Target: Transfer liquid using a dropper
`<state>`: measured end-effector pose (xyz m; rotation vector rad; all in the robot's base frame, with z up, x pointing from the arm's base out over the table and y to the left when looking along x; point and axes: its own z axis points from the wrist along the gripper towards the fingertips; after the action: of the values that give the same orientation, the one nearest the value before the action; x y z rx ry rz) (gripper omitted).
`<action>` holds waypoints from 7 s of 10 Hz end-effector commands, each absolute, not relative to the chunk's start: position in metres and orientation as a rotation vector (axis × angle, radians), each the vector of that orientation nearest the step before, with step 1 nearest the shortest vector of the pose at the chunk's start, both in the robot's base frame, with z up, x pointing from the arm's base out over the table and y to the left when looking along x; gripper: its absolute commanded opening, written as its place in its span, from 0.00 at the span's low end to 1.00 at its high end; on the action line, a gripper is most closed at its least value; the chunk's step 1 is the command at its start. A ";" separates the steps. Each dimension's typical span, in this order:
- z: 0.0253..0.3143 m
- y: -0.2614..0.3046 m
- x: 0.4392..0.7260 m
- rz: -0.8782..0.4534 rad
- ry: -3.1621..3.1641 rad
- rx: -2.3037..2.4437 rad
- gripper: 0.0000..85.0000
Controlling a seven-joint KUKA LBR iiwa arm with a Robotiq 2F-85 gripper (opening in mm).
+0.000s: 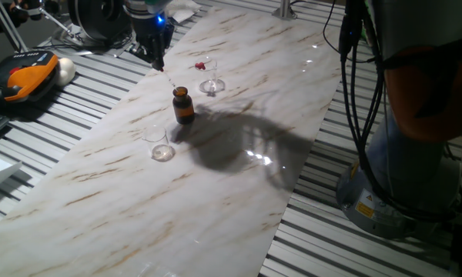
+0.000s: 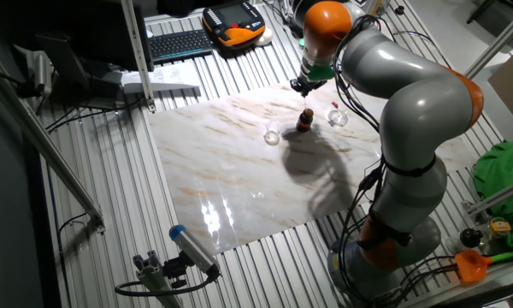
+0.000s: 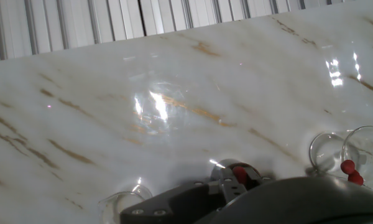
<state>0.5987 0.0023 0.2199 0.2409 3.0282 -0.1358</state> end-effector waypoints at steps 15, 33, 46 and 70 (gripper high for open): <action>0.239 0.028 0.605 -0.159 3.053 0.324 0.20; 0.240 0.051 0.607 -0.208 3.036 0.399 0.40; 0.240 0.051 0.607 -0.173 3.040 0.328 0.40; 0.220 0.066 0.589 -0.118 3.146 0.494 0.40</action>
<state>0.5888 0.0659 0.2195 0.5005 3.1458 -0.1182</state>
